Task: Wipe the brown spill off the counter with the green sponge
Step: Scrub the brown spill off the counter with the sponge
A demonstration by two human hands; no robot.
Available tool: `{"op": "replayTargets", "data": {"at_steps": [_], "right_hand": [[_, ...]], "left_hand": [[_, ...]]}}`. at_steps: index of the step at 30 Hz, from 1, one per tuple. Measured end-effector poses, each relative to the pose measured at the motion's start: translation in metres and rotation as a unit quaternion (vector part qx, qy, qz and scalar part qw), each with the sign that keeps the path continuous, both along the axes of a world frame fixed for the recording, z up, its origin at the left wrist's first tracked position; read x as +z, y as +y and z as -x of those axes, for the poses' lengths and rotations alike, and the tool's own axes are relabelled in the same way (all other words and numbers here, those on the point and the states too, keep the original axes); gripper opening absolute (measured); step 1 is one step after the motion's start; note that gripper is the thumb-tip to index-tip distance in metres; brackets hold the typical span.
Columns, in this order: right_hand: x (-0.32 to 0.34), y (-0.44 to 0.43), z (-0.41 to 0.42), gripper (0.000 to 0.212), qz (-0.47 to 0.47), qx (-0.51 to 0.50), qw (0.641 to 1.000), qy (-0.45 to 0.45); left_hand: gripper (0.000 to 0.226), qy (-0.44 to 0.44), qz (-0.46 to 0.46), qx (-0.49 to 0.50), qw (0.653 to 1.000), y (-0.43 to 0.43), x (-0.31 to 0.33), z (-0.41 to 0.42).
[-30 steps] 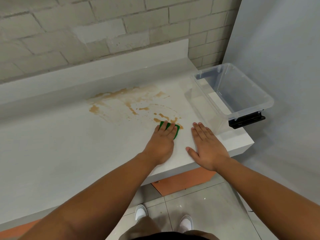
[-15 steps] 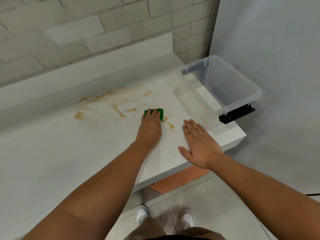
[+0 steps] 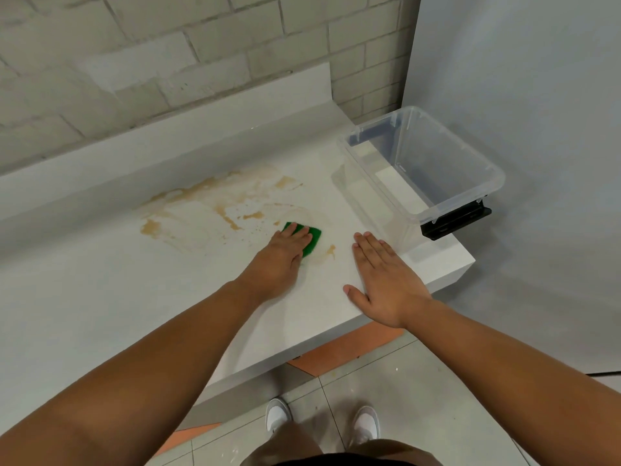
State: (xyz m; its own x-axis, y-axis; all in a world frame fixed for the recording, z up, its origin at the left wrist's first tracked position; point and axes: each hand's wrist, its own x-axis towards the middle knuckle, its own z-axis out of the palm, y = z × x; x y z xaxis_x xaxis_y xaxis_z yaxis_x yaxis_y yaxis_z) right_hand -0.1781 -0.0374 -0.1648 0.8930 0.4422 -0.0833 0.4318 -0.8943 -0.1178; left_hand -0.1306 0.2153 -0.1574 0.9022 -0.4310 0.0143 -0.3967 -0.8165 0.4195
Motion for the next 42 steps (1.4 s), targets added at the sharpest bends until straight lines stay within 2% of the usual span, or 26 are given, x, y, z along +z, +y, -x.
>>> {"op": "replayTargets", "data": {"at_steps": [3,6,11,14,18,21,23,25,28,31,33,38,40,42], "right_hand": [[0.000,0.001,0.001,0.084,-0.006,-0.002,1.000,0.000],[0.000,0.001,0.001,0.084,-0.021,-0.001,1.000,0.001],[0.001,-0.001,0.000,0.084,-0.022,0.001,1.000,0.013],[0.000,0.000,0.000,0.084,-0.016,0.000,1.000,0.009],[-0.002,0.000,0.000,0.085,-0.022,-0.001,1.000,0.002],[-0.002,0.000,-0.001,0.085,-0.024,0.001,1.000,0.007],[-0.002,-0.001,-0.001,0.085,-0.023,0.001,1.000,0.008],[-0.001,-0.001,-0.001,0.085,-0.020,0.001,1.000,0.008],[-0.001,-0.001,-0.001,0.085,-0.017,0.000,1.000,0.003],[-0.001,0.000,-0.001,0.085,-0.015,-0.002,1.000,0.004],[-0.001,0.000,-0.001,0.085,-0.016,-0.002,1.000,0.003],[-0.001,-0.001,-0.001,0.085,-0.030,0.001,1.000,0.008],[-0.001,-0.002,0.000,0.086,-0.031,0.002,0.999,0.008],[0.000,-0.003,0.000,0.086,-0.028,0.002,1.000,0.008]], "left_hand": [[0.051,0.013,-0.019,0.059,0.998,-0.039,0.003,-0.012],[0.053,-0.001,-0.007,0.000,1.000,-0.061,0.000,0.007],[0.048,-0.032,0.005,-0.089,0.996,-0.015,-0.007,0.036],[0.049,-0.020,-0.016,-0.037,0.999,-0.009,-0.003,0.022],[0.054,-0.018,-0.034,0.049,0.998,-0.053,-0.001,0.014],[0.052,-0.013,-0.008,-0.026,1.000,-0.054,-0.004,0.037],[0.048,-0.014,0.008,-0.087,0.996,-0.032,-0.008,0.054],[0.051,-0.010,0.003,-0.108,0.994,-0.004,-0.009,0.059],[0.051,-0.013,-0.015,-0.063,0.998,0.012,-0.004,0.045],[0.052,-0.008,-0.041,0.027,0.999,-0.019,-0.001,0.026],[0.055,-0.006,-0.040,0.041,0.998,-0.043,0.000,0.027],[0.050,0.000,0.006,-0.099,0.995,-0.024,-0.002,0.061],[0.054,0.002,0.003,-0.116,0.993,-0.001,-0.001,0.061],[0.053,0.000,-0.011,-0.091,0.996,0.011,-0.001,0.049]]}}
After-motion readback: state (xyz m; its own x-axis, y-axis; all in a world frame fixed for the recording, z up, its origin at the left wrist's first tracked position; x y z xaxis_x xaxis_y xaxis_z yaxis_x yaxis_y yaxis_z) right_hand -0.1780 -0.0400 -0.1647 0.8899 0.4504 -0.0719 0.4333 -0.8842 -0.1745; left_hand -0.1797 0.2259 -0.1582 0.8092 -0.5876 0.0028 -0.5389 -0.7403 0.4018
